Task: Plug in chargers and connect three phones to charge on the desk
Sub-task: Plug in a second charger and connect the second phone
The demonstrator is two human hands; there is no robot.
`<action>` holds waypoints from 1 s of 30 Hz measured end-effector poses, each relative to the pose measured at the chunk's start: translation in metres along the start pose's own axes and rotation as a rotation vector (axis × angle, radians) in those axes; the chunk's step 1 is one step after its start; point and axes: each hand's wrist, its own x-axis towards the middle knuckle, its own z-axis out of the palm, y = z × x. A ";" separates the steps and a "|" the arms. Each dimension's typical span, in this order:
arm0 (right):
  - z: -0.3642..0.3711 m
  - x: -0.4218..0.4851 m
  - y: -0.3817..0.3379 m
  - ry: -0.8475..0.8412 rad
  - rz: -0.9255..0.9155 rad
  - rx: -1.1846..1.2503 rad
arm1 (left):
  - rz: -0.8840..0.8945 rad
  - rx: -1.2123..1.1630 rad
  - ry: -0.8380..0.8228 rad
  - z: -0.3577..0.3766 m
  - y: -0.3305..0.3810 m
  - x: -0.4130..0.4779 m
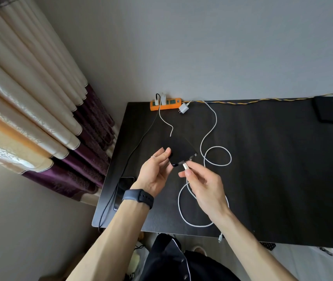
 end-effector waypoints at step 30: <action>0.011 -0.011 0.009 -0.011 0.152 -0.005 | 0.264 0.340 -0.050 -0.029 -0.001 -0.014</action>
